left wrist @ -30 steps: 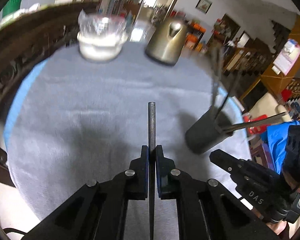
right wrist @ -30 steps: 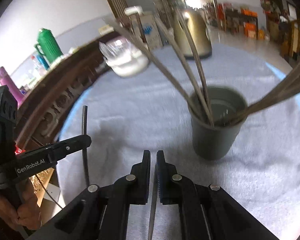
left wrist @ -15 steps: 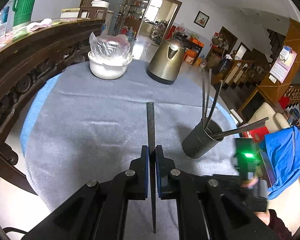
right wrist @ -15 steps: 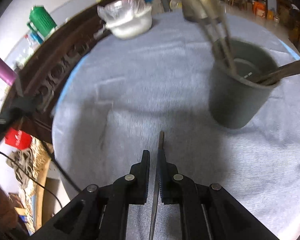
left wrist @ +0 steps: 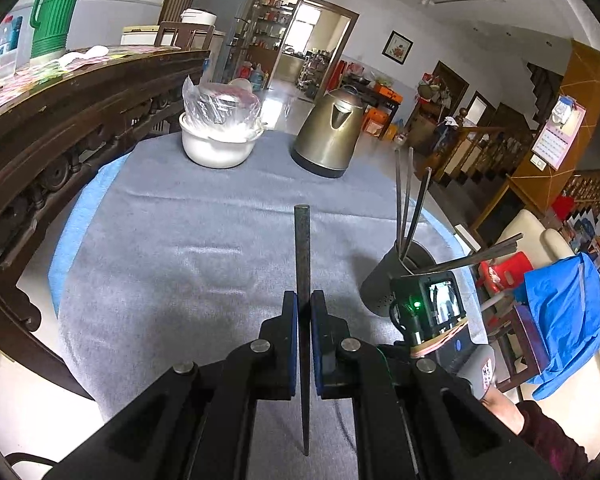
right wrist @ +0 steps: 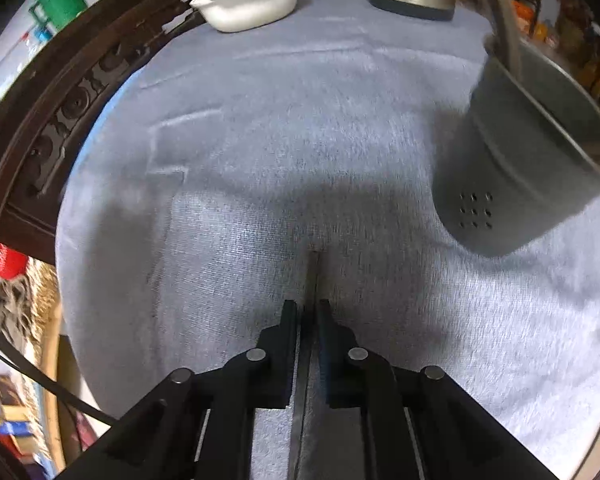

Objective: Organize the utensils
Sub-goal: 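Lower both chopsticks into the grey cup beside the others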

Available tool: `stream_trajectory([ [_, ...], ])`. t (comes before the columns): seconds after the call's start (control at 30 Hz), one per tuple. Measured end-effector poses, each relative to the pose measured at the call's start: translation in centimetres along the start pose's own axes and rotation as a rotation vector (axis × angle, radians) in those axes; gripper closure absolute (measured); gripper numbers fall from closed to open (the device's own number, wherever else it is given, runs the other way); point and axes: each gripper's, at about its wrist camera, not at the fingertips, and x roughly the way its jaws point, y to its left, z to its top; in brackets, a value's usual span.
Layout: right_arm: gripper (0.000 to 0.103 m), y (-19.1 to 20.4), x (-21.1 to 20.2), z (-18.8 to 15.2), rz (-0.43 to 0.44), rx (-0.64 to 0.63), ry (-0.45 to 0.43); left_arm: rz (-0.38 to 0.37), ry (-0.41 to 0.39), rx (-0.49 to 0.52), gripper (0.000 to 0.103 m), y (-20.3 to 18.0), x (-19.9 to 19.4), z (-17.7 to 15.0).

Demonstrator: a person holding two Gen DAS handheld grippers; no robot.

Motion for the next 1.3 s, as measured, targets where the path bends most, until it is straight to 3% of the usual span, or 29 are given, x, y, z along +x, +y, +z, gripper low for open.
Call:
stream_trajectory([
  [0.2,0.097,-0.8,-1.8,-0.3,0.051,0.024,-0.064,0.003,0.0,0.003,0.097,-0.2,-0.1,0.0],
  [0.8,0.097,-2.7,-14.4,-2.6,0.186,0.078,-0.507,0.009,-0.043,0.04,0.097,-2.3,-1.2,1.2],
  [1.07,0.097,-5.9,-18.8,-3.9,0.202,0.177,-0.691,-0.001,-0.07,0.068,0.097,-4.1,-1.5,2.0],
  [1.3,0.097,-7.9,-21.6,-4.3,0.205,0.233,-0.8,-0.023,-0.109,0.09,0.097,-6.1,-1.8,3.6],
])
